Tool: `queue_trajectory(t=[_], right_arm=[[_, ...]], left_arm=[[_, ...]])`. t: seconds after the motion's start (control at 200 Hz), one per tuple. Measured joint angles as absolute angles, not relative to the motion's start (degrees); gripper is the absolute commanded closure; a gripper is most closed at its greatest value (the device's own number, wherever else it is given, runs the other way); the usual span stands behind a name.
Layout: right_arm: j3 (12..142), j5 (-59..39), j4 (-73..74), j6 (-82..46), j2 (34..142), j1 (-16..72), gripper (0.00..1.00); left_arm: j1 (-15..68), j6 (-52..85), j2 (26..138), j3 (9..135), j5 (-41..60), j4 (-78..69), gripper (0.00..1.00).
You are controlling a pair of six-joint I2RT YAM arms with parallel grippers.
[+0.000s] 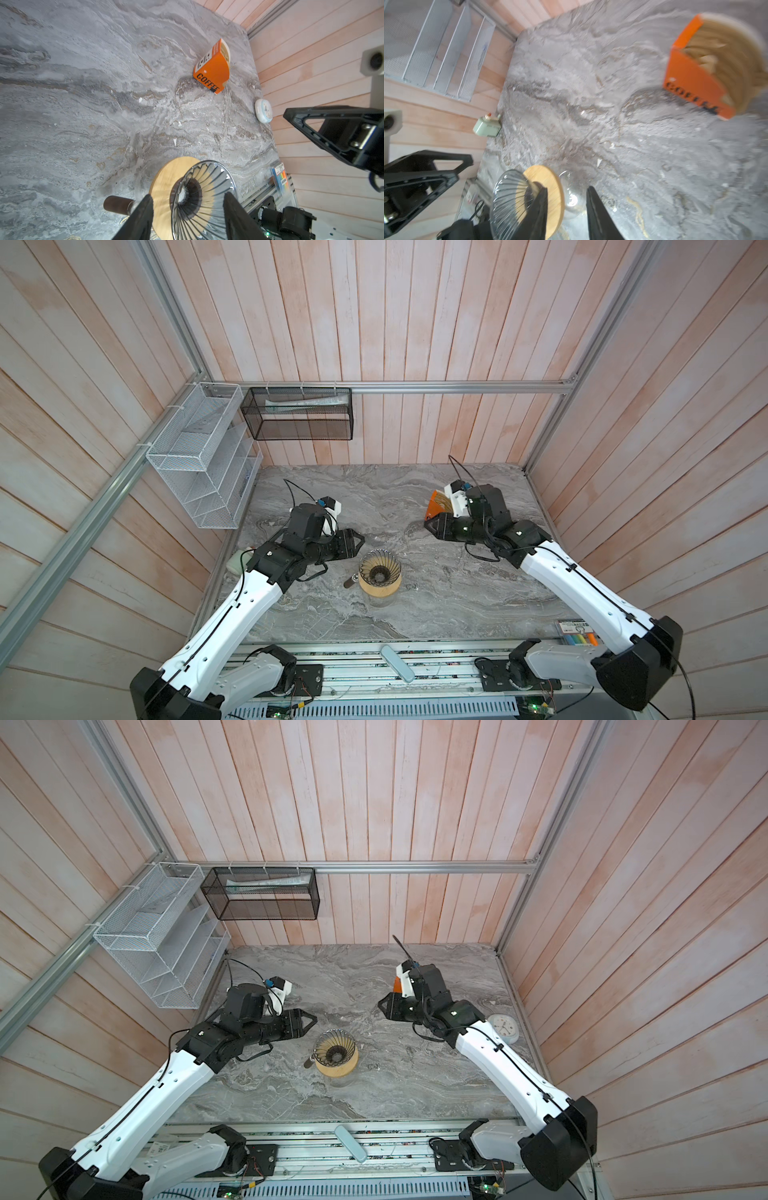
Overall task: Place the coffee filter in the dripper
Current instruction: 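Open right gripper and move it to the orange filter box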
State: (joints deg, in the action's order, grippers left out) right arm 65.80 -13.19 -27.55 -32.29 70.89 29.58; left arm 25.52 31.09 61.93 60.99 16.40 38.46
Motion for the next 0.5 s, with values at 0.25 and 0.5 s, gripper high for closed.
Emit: queue_trajectory(t=[0.25,0.5], right_arm=[[54.52,-12.16,-21.39,-26.39,68.90,15.07,0.86],[48.45,-9.82,-12.27,-18.37,73.17,12.32,0.89]], left_arm=[[22.96,31.40,62.70,61.01,19.31,35.70,0.44],[21.82,32.25,66.98,60.99,22.39,30.89,0.44]])
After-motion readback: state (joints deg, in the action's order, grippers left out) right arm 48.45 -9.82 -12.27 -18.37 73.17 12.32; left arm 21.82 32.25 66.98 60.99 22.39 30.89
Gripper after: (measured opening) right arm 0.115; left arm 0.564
